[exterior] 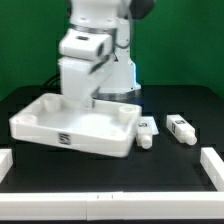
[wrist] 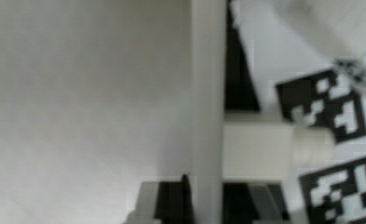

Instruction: Assemble desk

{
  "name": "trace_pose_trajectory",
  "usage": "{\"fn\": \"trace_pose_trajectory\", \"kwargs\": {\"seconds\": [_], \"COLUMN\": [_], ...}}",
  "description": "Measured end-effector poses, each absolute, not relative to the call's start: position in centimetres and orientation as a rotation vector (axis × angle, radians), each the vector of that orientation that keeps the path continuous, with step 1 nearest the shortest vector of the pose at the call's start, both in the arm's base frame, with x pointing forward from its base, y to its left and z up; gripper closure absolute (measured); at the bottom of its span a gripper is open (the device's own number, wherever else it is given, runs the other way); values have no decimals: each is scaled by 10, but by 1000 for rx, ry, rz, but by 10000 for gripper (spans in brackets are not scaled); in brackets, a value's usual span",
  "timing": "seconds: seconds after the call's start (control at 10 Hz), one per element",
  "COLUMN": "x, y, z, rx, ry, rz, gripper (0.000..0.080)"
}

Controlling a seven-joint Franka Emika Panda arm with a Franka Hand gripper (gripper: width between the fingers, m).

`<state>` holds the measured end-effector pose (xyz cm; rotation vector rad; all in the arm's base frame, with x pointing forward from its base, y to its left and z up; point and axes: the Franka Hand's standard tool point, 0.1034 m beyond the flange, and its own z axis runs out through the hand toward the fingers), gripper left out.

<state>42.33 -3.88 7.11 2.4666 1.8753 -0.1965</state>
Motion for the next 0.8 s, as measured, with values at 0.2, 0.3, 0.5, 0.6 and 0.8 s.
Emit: {"fn": "trace_pose_trajectory", "kwargs": {"seconds": [0.2, 0.3, 0.5, 0.6, 0.8], "x": [419, 418, 429, 442, 486], "y": [-43, -43, -48, -42, -4], "z": [69, 68, 74, 74, 58], "rx": [2470, 2469, 2295, 2239, 2110], "ry": [1882, 1884, 2086, 2148, 2296], "rz": [-212, -214, -180, -177, -222], "gripper": [747, 747, 747, 747, 747]}}
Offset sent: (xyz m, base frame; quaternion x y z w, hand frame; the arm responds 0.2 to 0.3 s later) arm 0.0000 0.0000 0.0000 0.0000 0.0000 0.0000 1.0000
